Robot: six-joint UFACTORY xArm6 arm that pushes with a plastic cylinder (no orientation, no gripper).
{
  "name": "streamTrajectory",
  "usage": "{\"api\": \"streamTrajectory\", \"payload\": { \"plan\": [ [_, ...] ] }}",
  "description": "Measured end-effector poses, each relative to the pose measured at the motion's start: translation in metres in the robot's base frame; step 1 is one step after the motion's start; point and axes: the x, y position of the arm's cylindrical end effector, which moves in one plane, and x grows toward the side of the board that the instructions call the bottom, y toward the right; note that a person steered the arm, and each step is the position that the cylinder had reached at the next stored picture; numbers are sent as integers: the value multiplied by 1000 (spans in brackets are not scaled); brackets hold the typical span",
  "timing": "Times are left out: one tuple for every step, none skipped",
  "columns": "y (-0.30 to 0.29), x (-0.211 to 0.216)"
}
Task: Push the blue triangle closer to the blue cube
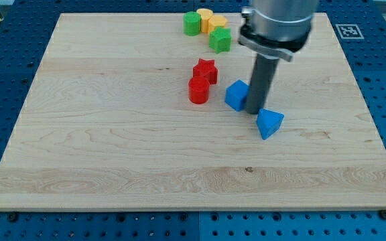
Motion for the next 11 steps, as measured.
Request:
{"api": "streamTrajectory", "payload": {
  "plan": [
    [-11, 1],
    [30, 10],
    [98, 18],
    [107, 46],
    [72, 62],
    [35, 61],
    [-1, 60],
    [-19, 60],
    [-19, 55],
    [-19, 43],
    [-19, 26]
  ]
}}
